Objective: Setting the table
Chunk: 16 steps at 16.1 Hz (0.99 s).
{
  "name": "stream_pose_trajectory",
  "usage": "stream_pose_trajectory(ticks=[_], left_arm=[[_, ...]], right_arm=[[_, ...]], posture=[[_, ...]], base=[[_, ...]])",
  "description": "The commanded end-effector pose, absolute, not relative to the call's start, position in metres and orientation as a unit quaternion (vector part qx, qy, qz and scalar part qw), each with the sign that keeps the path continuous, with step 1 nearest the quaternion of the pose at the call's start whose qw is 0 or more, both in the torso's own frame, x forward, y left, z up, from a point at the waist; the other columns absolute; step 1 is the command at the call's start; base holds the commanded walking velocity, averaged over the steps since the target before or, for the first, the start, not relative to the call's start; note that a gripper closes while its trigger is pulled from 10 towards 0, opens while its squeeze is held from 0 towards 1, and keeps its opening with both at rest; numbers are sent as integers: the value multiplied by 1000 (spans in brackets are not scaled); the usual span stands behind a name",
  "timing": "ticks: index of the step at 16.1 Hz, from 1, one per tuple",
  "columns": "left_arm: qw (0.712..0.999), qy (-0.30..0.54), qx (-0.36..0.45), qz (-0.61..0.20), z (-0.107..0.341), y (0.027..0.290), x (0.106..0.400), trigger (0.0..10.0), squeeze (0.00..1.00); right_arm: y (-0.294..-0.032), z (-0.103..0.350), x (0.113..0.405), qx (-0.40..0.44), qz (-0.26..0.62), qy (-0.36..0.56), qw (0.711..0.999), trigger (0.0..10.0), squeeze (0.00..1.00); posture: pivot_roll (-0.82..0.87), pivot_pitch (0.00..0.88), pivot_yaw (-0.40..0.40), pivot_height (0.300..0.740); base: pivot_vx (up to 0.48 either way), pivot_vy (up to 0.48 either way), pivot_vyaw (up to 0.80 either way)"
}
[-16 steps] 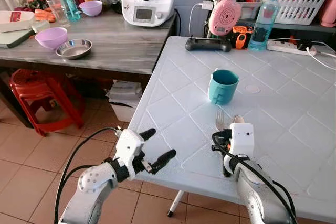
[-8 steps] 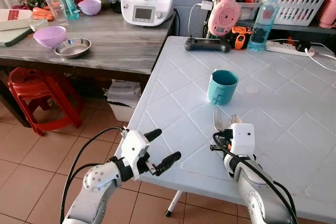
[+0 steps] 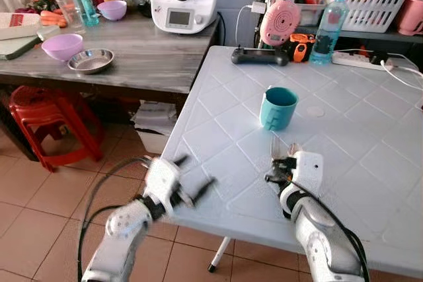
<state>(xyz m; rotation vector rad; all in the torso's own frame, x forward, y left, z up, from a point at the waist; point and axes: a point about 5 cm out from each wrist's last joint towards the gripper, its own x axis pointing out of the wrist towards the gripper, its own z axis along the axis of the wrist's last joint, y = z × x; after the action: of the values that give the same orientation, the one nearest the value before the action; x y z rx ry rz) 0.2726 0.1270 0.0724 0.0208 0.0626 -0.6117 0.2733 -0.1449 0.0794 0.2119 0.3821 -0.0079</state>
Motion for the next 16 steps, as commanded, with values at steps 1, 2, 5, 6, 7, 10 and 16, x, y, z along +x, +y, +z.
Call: stream_pose_trajectory(ticks=[1,2,5,6,7,10,16], left_arm=[[968,57,-4,-245,71,138,282,10000,0],[971,52,-10,-231,73,139,285,10000,0],[978,55,-24,-202,72,141,288,10000,0],[978,54,-22,-199,72,141,288,10000,0],[978,58,-29,-197,71,141,289,10000,0],[979,57,-49,-188,73,139,294,10000,0],[978,53,-57,-196,75,133,296,10000,0]], right_arm=[[-146,88,275,108,-3,181,978,0,0],[-146,93,275,112,0,172,979,667,0],[-143,99,268,138,5,157,978,10000,0],[-142,101,267,141,5,149,979,10000,0],[-143,103,266,142,-2,139,980,10000,0],[-141,105,260,157,5,116,981,10000,0],[-140,106,260,156,10,108,982,10000,0]], posture=[[82,6,34,740],[82,6,33,740],[79,9,35,740],[78,9,35,740],[78,8,36,740],[75,3,40,740],[72,0,45,740]], base=[[0,0,0],[0,0,0],[0,0,0],[0,0,0],[0,0,0],[0,0,0],[0,182,-574]])
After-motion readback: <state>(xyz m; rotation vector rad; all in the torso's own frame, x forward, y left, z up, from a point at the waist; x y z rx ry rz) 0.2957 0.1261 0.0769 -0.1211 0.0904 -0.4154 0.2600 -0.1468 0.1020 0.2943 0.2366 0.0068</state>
